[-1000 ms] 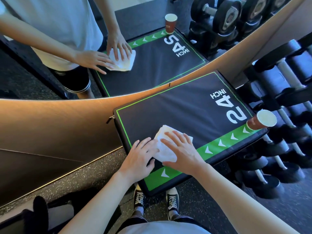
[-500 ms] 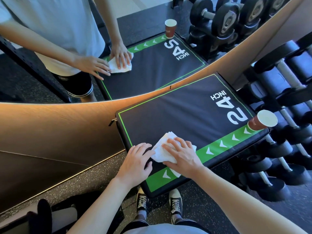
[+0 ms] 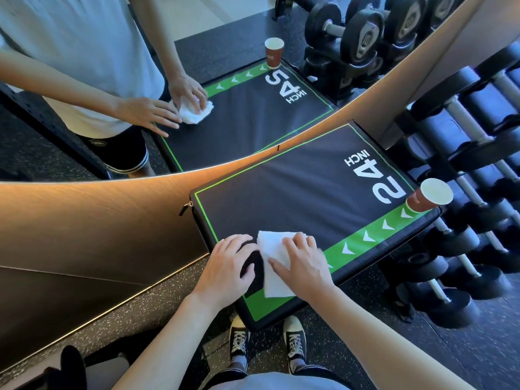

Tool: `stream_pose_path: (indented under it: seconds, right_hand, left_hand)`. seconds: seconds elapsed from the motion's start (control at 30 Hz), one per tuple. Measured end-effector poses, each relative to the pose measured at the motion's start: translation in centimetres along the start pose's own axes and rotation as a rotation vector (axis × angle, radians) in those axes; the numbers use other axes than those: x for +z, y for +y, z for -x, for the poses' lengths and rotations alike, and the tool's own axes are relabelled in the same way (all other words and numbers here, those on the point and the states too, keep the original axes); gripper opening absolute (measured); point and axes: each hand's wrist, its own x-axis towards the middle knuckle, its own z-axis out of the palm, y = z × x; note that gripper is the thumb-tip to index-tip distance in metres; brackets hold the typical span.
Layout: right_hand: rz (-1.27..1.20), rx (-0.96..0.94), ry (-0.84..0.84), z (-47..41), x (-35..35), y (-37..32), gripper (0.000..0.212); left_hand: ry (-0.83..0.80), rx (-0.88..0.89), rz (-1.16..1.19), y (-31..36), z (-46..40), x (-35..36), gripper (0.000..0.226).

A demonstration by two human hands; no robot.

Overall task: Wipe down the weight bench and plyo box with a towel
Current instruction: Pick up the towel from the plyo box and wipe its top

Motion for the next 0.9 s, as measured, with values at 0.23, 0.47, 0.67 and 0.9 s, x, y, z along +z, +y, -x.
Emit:
stream_pose_path:
  seconds: [0.23,0.47,0.67,0.9]
  right_hand:
    - [-0.092,-0.169,-0.248,0.5,-0.2,0.9,0.081]
    - [-0.018,-0.205,-0.191,1.6,0.8,-0.3,0.091]
    - [-0.017,-0.203,-0.146,1.9,1.6,-0.2,0.087]
    - [0.019,-0.235,0.066,2.6,1.8,-0.4,0.05]
  left_hand:
    - [0.015,-0.006,0.01,-0.6,-0.1,-0.3,0.039]
    - [0.011,-0.019,0.021,-0.6,0.3,-0.3,0.04]
    - [-0.01,-0.025,0.012,-1.1,0.7,-0.5,0.039]
    - [-0.018,-0.018,0.033,-0.5,0.8,-0.2,0.037]
